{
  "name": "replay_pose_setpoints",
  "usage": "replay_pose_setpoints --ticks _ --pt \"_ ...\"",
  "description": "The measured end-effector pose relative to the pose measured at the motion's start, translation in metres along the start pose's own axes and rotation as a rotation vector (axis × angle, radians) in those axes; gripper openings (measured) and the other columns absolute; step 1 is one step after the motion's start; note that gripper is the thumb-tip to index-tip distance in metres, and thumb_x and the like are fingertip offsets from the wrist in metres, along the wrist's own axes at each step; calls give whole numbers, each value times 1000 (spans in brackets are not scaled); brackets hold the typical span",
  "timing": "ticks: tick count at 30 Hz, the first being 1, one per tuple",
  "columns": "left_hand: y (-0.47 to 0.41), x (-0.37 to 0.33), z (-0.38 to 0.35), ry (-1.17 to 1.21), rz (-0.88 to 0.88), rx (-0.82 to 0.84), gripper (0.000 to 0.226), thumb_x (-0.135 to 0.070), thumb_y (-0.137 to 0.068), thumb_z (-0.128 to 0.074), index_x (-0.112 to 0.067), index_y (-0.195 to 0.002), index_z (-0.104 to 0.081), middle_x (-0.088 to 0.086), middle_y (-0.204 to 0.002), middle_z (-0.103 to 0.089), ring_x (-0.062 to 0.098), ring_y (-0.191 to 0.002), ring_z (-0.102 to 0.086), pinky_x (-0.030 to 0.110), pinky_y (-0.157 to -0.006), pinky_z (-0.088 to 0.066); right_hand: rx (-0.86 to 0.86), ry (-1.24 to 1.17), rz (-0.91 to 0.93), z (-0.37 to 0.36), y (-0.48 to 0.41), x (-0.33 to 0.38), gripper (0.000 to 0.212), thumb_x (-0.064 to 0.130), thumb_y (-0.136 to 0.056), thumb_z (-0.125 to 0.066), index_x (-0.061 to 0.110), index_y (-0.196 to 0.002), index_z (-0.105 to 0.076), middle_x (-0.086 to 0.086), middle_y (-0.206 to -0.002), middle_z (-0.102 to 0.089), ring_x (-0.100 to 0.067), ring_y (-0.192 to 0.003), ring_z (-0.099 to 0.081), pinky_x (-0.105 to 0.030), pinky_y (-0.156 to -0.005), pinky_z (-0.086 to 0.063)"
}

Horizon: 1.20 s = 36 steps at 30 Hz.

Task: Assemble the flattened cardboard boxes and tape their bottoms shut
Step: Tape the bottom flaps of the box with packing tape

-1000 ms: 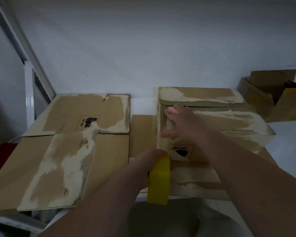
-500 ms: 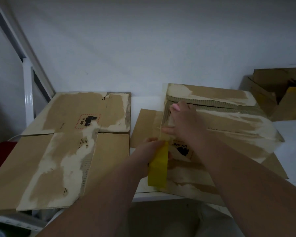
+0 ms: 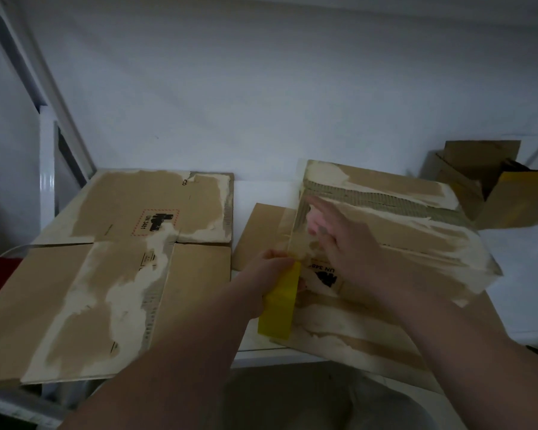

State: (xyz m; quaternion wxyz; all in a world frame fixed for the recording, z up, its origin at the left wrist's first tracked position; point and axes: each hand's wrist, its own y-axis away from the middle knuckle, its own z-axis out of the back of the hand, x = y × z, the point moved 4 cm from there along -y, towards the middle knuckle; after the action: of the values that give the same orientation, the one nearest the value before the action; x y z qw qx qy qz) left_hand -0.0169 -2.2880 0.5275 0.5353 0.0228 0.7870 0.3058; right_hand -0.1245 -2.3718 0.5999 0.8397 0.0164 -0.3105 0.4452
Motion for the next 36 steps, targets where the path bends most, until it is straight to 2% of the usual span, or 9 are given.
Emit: replay_pose_setpoints --ticks 2,4,6,9,18,22,30,33,36 --pt "2 0 0 -8 2 8 25 -15 -95 -55 -10 -119 -51 18 -90 -65 22 -61 -66 30 -49 -56 55 83 -32 -13 3 -5 37 19 -99 -45 23 -135 -40 0 -97 -59 -13 -73 -54 -28 -66 -42" --pt "2 -1 0 -24 1 10 24 -16 -96 -53 -10 -119 -51 17 -91 -64 23 -63 -65 29 -47 -54 76 219 -31 -22 3 -10 13 30 -98 -45 22 -107 -49 1 -86 -58 -17 -72 -54 -36 -66 -47" --pt "2 -1 1 -37 2 3 23 -18 -96 -53 -10 -117 -53 16 -91 -64 23 -63 -65 28 -46 -54 96 293 -24 -29 1 -13 18 38 -97 -44 26 -83 -42 5 -72 -50 -15 -65 -50 -36 -61 -44" --pt "0 0 2 -32 7 -4 21 -19 -97 -51 -10 -115 -54 15 -89 -63 22 -60 -64 28 -46 -54 133 307 -11 -36 -5 -14 33 39 -98 -41 30 -69 -27 8 -66 -43 -7 -58 -42 -31 -52 -30" --pt "2 -4 2 -39 24 4 19 -22 -99 -48 -10 -113 -54 12 -76 -63 14 -42 -63 24 -41 -52 234 482 87 -41 -10 7 18 33 -101 -37 23 -87 -36 -2 -87 -59 -16 -68 -43 -29 -56 -29" --pt "2 -6 2 -42 23 -18 15 -21 -99 -49 -10 -107 -53 12 -76 -61 13 -40 -62 23 -38 -50 229 508 116 -42 -10 9 18 33 -100 -41 25 -85 -33 3 -74 -50 -16 -65 -43 -25 -48 -22" --pt "-1 -6 0 -83 34 -39 18 -23 -99 -49 -12 -112 -52 12 -80 -61 13 -39 -62 23 -37 -49 216 519 113 -36 -6 5 15 33 -102 -34 22 -108 -43 -5 -92 -60 -17 -72 -44 -28 -63 -29" --pt "-6 -4 0 -68 39 -53 26 -23 -97 -52 -10 -120 -52 16 -87 -65 22 -56 -68 33 -53 -57 222 550 126 -39 -8 6 9 31 -100 -42 24 -95 -38 -4 -90 -61 -21 -75 -54 -29 -62 -31" --pt "-7 -5 0 -72 32 -76 20 -21 -98 -50 -9 -113 -53 15 -83 -64 19 -49 -66 28 -46 -55 251 603 142 -44 -11 10 22 26 -89 -61 24 -92 -39 -3 -87 -62 -22 -76 -59 -30 -60 -35"
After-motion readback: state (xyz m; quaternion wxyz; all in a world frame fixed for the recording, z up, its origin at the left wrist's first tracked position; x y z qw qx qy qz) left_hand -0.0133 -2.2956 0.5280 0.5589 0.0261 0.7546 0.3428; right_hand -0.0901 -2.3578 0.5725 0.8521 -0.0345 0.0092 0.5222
